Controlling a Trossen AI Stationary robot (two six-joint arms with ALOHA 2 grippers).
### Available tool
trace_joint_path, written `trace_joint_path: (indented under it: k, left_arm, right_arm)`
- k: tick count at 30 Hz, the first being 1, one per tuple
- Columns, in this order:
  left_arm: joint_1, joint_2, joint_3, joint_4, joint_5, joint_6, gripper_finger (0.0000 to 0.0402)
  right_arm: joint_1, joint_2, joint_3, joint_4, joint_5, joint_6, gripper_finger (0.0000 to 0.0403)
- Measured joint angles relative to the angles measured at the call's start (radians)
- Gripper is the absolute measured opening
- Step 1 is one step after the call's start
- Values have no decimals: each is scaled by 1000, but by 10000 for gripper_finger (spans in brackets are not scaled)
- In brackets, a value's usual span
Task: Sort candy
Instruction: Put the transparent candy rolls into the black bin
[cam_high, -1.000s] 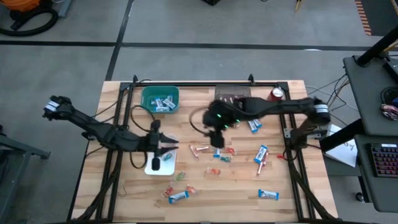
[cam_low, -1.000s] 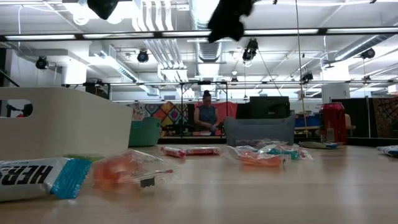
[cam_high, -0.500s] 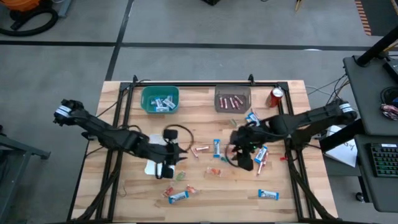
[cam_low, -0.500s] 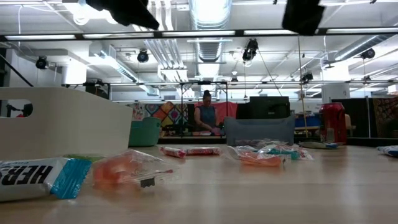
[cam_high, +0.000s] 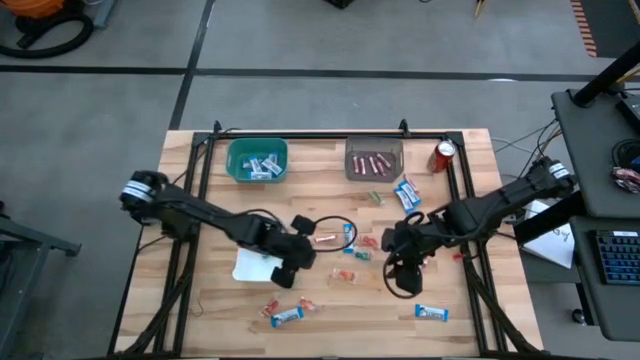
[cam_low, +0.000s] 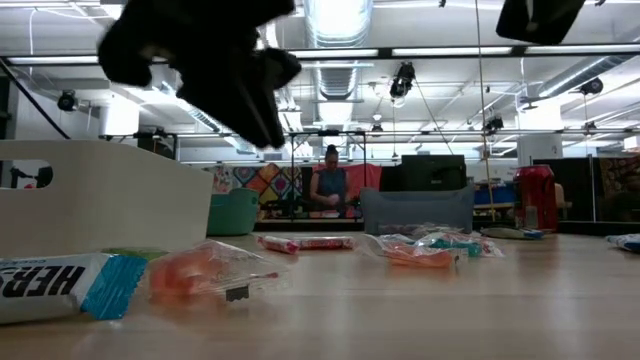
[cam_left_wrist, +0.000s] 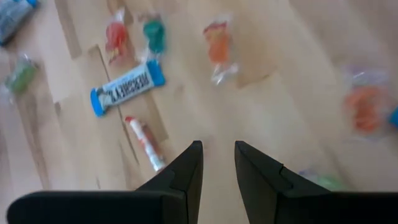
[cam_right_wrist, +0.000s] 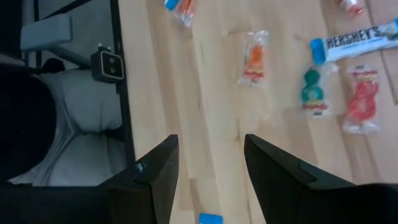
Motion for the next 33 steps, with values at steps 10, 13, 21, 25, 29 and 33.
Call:
trace_joint_path:
  k: [10, 13, 21, 25, 29, 33]
  left_arm:
    - [92, 108, 19, -31, 97, 115, 77]
    - [108, 123, 21, -20, 97, 103, 77]
    - [128, 127, 12, -8, 34, 133, 80]
    - [131, 127, 5, -1, 33, 137, 91]
    - [133, 127, 5, -1, 33, 136, 109]
    - [136, 130, 4, 6, 33, 134, 120]
  right_arm:
    - [67, -24, -2, -6, 2, 16, 173]
    - [74, -24, -2, -6, 11, 15, 173]
    - [76, -24, -2, -6, 52, 8, 173]
    - [76, -24, -2, -6, 53, 6, 173]
    - [76, -24, -2, -6, 54, 6, 173]
    - [76, -24, -3, -5, 55, 6, 173]
